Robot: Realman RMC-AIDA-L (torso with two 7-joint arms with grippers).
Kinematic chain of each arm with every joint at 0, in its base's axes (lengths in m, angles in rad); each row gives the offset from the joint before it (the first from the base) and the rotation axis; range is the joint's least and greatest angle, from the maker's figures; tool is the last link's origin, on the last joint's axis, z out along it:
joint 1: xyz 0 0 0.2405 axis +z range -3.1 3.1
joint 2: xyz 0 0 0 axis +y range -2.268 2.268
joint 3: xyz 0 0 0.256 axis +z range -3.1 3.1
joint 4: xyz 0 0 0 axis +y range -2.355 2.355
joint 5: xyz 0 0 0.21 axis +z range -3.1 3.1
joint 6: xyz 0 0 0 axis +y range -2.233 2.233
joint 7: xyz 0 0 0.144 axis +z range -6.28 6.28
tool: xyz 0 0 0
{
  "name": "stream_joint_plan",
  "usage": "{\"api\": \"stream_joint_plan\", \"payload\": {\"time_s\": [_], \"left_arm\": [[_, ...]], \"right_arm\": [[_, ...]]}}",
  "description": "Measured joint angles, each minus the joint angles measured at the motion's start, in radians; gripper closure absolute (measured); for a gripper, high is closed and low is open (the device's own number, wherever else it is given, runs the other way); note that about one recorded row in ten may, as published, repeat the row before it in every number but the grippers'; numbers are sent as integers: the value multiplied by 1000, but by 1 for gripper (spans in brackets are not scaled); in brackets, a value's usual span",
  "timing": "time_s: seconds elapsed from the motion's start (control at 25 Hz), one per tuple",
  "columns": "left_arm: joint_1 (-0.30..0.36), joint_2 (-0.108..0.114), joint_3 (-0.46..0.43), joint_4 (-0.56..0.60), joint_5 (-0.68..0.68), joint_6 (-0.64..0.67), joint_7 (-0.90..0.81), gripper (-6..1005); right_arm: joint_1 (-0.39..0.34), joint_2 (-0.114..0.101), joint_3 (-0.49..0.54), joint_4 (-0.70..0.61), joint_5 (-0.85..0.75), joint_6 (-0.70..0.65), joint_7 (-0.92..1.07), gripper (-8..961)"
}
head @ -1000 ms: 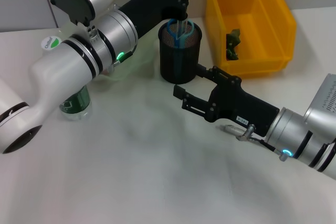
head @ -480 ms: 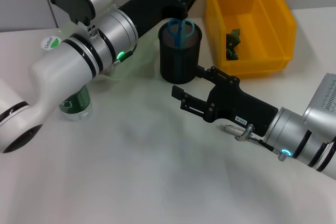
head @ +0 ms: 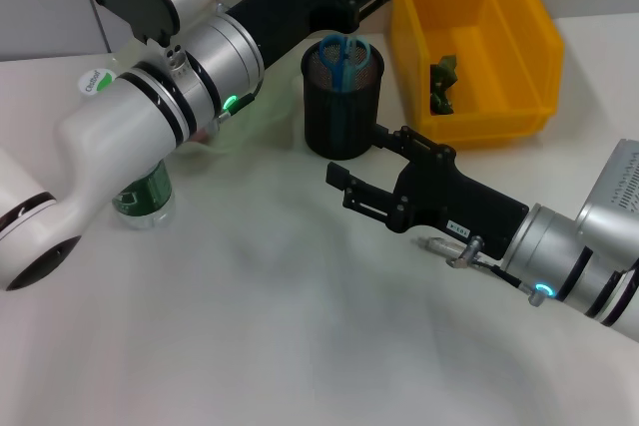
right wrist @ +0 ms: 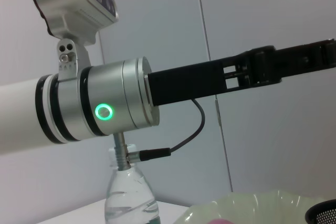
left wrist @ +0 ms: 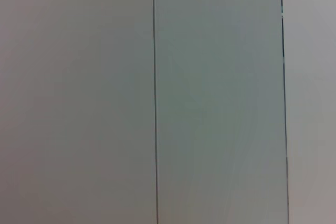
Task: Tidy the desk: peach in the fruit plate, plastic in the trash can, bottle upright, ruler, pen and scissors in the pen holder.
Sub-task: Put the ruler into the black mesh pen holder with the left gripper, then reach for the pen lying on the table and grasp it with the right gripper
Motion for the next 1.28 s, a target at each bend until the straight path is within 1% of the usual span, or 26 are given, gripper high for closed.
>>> {"api": "stream_joint_plan", "payload": {"time_s": [0.28, 0.48, 0.52, 0.56, 0.6, 0.64, 0.72, 0.76, 0.8, 0.84, 0.96, 1.08, 1.16, 1.28], "left_arm": [[2, 0, -1, 2, 0, 1, 0, 329], [27, 0, -2, 35, -1, 9, -30, 162], [37, 2, -2, 46, -1, 17, -44, 129], [52, 4, -2, 62, 3, 29, -63, 128], [86, 10, -3, 95, 22, 47, -101, 127], [86, 10, -3, 95, 22, 47, -101, 125], [120, 16, -9, 129, 58, 59, -141, 123], [146, 18, -22, 151, 95, 67, -168, 123], [191, 20, -54, 186, 167, 84, -213, 123], [191, 20, -54, 186, 167, 84, -213, 123], [283, 23, -134, 248, 341, 140, -322, 123], [350, 34, -207, 282, 501, 210, -439, 123], [375, 43, -247, 284, 591, 270, -504, 123], [412, 59, -334, 260, 753, 398, -619, 123]], "right_arm": [[1, 0, 0, -1, 0, 0, 0, 186], [0, 0, 5, -2, 1, 0, 0, 186], [-1, 0, 7, -2, 2, 0, 0, 186], [-3, 0, 9, -2, 4, -1, 1, 186], [-4, 0, 10, -1, 6, -5, 4, 186], [-4, 0, 10, -1, 6, -5, 4, 187], [-5, 0, 11, 2, 6, -7, 10, 187], [-4, -1, 11, 3, 6, -8, 11, 187], [-3, -1, 11, 5, 6, -9, 13, 187], [-3, -1, 11, 5, 5, -9, 13, 187], [-2, -2, 11, 7, 6, -9, 13, 187], [0, -3, 14, 7, 7, -9, 13, 187], [2, -4, 15, 8, 8, -9, 13, 187], [4, -5, 16, 8, 8, -9, 13, 187]]}}
